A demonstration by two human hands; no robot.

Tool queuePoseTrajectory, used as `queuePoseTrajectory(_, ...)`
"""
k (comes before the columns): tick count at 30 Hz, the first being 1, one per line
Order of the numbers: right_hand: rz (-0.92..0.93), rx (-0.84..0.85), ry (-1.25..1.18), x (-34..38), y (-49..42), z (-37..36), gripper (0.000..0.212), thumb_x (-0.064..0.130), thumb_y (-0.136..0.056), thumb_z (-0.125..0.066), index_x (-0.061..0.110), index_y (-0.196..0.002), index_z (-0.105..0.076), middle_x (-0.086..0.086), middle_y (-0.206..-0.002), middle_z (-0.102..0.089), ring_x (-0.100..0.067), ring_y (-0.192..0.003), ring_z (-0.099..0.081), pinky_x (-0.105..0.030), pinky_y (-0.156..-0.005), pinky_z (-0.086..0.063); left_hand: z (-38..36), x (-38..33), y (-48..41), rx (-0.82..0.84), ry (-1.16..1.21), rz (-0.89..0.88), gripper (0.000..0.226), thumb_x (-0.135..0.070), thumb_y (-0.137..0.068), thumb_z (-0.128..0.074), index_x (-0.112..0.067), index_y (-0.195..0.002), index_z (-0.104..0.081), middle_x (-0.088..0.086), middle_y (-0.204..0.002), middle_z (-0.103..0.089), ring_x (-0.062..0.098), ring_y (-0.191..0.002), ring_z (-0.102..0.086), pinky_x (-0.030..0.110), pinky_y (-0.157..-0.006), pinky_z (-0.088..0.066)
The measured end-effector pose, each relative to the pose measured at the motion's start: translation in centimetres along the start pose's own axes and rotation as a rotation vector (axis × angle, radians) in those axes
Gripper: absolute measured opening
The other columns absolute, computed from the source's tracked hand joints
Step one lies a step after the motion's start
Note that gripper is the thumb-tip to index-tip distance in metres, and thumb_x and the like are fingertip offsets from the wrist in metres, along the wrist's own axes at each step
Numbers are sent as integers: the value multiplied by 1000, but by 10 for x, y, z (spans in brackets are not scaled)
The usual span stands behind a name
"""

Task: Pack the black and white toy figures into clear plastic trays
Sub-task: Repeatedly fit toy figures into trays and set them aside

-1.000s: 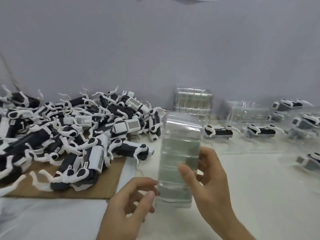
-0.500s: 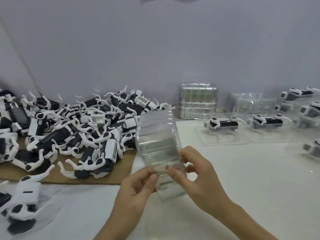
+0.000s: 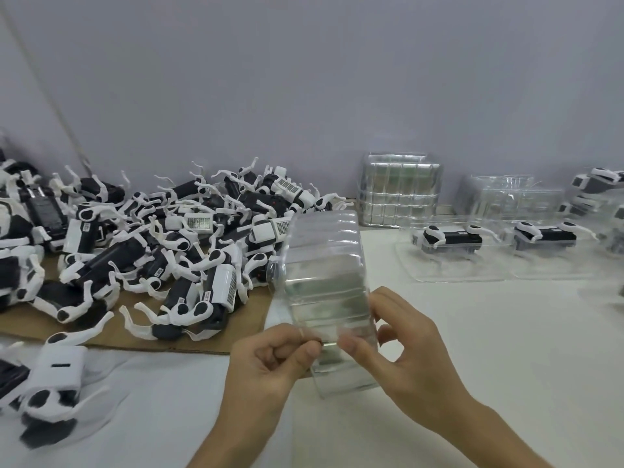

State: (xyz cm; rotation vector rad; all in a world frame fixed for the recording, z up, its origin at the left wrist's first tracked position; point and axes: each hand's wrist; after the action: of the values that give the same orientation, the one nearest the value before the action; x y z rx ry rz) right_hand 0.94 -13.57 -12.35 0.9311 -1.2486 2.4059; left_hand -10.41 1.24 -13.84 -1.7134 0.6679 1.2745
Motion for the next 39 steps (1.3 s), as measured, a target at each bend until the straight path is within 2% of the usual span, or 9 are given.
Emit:
queuePoseTrajectory(5, 7, 15, -23, 3, -1, 2, 12, 36, -89, -67, 29, -97, -63, 12, -85, -54, -14, -80, -56, -24, -59, -49, 2, 3, 0, -85, 87, 40, 10, -10, -60, -77, -4, -65, -72, 17, -74, -75, 22, -65, -74, 23, -57, -56)
queuePoseTrajectory(8, 7, 36, -47, 5, -2, 4, 10, 32, -89, -69, 33, -97, -62, 11, -86, -56, -17, -82, -57, -24, -59, -50, 4, 3, -1, -87, 108, 69, 35, -13, -57, -82, 12, -72, -62, 23, -75, -73, 30, -67, -74, 27, -55, -57)
queuePoseTrajectory(14, -89, 24, -132, 7, -9, 14, 8, 29, -85, -73, 30, -91, -67, 4, -85, -60, -21, -81, -60, -25, -59, -49, 1, -5, -7, 15, 124, 122, 56, -56, -43, -95, -11, -73, -79, 16, -74, -75, 21, -66, -74, 30, -59, -60)
queuePoseTrajectory(21, -151, -6, -181, 8, -14, 22, 16, 42, -79, -74, 32, -92, -72, 1, -82, -60, -22, -77, -59, -37, -58, -50, -6, -11, -10, 37, 130, 99, 60, -61, -45, -92, -13, -80, -82, 19, -79, -75, 30, -74, -75, 33, -59, -61)
queuePoseTrajectory(24, -176, -12, -198, 4, -15, 27, 21, 47, -77, -73, 30, -90, -72, 0, -81, -60, -26, -78, -60, -39, -58, -49, -11, -13, -11, 10, 119, 77, 47, -54, -57, -90, -13, -79, -82, 20, -78, -75, 29, -73, -75, 33, -60, -61)
queuePoseTrajectory(27, -179, -9, -225, 0, -13, 31, 24, 43, -76, -75, 26, -94, -74, -4, -78, -62, -29, -76, -62, -42, -55, -50, -13, -13, -9, -9, 81, 58, 10, -23, -77, -75, -16, -77, -82, 20, -77, -75, 32, -73, -75, 32, -58, -60)
queuePoseTrajectory(31, -268, -213, -396, -16, -19, 57, 20, 14, -73, -75, 23, -90, -78, -4, -68, -65, -15, -62, -61, -27, -51, -52, 3, -16, -11, -148, 131, 43, 14, -14, -78, -67, -15, -77, -81, 21, -73, -73, 32, -64, -74, 29, -50, -57)
queuePoseTrajectory(35, -440, -412, -593, -35, -22, 93, 15, 12, -79, -59, 10, -66, -67, -4, -66, -61, -16, -57, -58, -25, -58, -51, 25, -22, -20, -226, 404, 124, 16, -21, -74, -67, -12, -67, -78, 19, -64, -69, 28, -52, -69, 30, -41, -55)
queuePoseTrajectory(39, -542, -429, -732, -37, -23, 96, 20, 15, -80, -52, 9, -83, -71, -3, -69, -66, -15, -55, -63, -24, -46, -53, 23, -24, -19, -79, 567, 274, 62, -37, -20, -103, -7, -66, -73, 22, -61, -63, 36, -48, -65, 38, -41, -55)
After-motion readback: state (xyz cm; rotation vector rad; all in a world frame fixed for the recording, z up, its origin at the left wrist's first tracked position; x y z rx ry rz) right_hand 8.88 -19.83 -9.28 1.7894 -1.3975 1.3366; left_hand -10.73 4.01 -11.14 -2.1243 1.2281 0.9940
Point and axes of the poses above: each hand's wrist, its own y-axis away from the middle knuckle, its own z-axis out of the back of the hand, x = y × z
